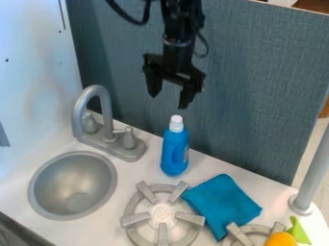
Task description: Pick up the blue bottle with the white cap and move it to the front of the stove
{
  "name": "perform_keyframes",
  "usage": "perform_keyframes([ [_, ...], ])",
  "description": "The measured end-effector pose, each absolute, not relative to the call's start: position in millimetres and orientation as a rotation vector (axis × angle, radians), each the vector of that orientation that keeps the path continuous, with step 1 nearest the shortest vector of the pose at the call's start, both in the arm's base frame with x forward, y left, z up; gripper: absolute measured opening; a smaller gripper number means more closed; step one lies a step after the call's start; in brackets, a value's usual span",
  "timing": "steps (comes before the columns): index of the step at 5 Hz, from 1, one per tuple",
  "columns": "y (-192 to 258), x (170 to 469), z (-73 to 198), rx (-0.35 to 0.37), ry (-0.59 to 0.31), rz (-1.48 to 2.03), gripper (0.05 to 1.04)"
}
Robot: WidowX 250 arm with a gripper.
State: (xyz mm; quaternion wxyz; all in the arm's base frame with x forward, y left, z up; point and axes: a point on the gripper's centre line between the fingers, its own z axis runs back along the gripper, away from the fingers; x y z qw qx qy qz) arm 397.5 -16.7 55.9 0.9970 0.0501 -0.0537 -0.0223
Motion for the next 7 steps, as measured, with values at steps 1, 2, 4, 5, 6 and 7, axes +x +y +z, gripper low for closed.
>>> perform_keyframes([
  [1,-10.0,402.8,43.2,0.119,-0.142,-0.059,1.009],
  [2,-3.0,403.6,22.9,0.145,-0.127,-0.056,1.009],
  [4,-2.0,402.5,12.8,0.143,-0.104,-0.100,1.009],
  [5,-4.4,408.4,17.2,0.126,-0.104,-0.109,1.009],
  [6,-5.9,413.8,11.9,0.115,-0.084,-0.114,1.009],
  [7,-6.6,420.8,11.0,0.117,-0.079,-0.104,1.009],
])
